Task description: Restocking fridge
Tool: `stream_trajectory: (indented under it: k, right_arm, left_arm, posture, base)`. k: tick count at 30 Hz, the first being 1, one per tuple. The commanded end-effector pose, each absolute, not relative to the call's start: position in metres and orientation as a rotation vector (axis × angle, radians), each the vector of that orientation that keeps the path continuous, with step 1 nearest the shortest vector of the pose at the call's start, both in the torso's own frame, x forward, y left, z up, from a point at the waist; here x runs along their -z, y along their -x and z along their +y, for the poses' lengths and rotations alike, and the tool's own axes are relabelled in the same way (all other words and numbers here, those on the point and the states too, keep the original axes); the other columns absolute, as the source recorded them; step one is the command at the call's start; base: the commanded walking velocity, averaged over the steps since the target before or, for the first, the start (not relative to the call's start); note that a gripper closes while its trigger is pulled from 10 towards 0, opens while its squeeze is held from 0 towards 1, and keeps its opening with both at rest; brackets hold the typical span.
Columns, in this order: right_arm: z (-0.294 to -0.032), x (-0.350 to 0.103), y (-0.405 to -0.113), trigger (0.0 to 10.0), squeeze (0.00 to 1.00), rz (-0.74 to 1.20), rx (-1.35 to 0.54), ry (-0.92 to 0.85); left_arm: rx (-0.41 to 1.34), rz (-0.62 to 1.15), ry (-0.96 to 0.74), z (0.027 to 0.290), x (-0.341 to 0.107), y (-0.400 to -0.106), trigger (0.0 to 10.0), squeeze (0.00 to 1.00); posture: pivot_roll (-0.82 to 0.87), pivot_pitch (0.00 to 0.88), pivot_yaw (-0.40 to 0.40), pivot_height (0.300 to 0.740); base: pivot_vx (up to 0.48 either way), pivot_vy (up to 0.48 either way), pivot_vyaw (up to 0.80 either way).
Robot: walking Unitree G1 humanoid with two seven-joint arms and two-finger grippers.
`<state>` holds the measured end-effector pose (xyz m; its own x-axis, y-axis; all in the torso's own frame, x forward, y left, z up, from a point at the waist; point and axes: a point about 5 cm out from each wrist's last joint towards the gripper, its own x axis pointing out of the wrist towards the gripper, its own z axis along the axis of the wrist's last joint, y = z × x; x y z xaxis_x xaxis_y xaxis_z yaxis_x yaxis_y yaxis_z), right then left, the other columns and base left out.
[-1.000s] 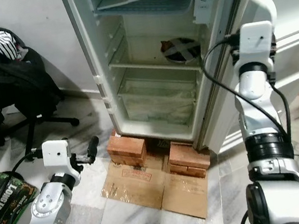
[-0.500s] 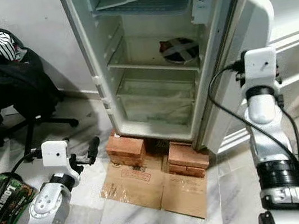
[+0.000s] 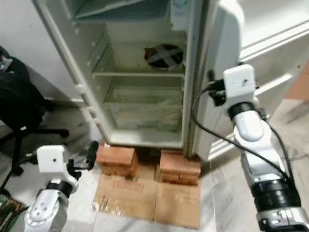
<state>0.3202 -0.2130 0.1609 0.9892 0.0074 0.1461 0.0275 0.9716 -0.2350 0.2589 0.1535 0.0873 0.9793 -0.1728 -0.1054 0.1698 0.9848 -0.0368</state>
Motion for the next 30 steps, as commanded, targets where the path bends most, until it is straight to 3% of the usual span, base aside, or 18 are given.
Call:
stream_trajectory:
  k: [1,10,11,12,13,14,27,30]
  right_arm:
    - [-0.201,-0.165,-0.321,10.0,1.00,-0.169,-0.072,0.212]
    - [-0.183,-0.170,-0.329,10.0,1.00,-0.184,-0.171,0.211]
    - [-0.182,-0.170,-0.332,10.0,0.85,-0.183,-0.167,0.208]
    - [-0.179,-0.170,-0.336,10.0,0.26,-0.174,-0.158,0.202]
    - [-0.178,-0.170,-0.338,10.0,0.04,-0.170,-0.151,0.204]
    - [-0.176,-0.171,-0.340,10.0,0.00,-0.166,-0.142,0.211]
    - [-0.176,-0.130,-0.342,10.0,0.00,0.050,-0.045,0.156]
    - [-0.183,-0.127,-0.347,10.0,0.00,0.072,0.068,0.147]
  left_arm:
    - [0.165,0.113,0.023,0.155,-0.087,-0.258,10.0,0.00]
    - [0.161,0.114,0.020,0.154,-0.087,-0.259,10.0,0.00]
    - [0.160,0.115,0.019,0.154,-0.087,-0.259,10.0,0.00]
    - [0.159,0.118,0.017,0.154,-0.086,-0.259,10.0,0.00]
    - [0.158,0.118,0.016,0.154,-0.086,-0.259,10.0,0.00]
    - [0.156,0.118,0.015,0.154,-0.086,-0.258,10.0,0.00]
    - [0.148,0.132,0.001,0.155,-0.085,-0.255,10.0,0.00]
    - [0.135,0.138,-0.006,0.160,-0.086,-0.251,10.0,0.00]
  posture:
    - [0.01,0.101,0.031,0.740]
    - [0.01,0.103,0.030,0.740]
    - [0.01,0.104,0.030,0.740]
    - [0.02,0.105,0.028,0.740]
    - [0.02,0.106,0.028,0.740]
    - [0.02,0.107,0.026,0.740]
    - [0.05,0.117,0.021,0.740]
    - [0.07,0.126,0.022,0.740]
  base:
    - [0.000,0.000,0.00]
    - [0.000,0.000,0.00]
    - [0.000,0.000,0.00]
    - [0.000,0.000,0.00]
    - [0.000,0.000,0.00]
    - [0.000,0.000,0.00]
    - [0.000,0.000,0.00]
    - [0.000,0.000,0.00]
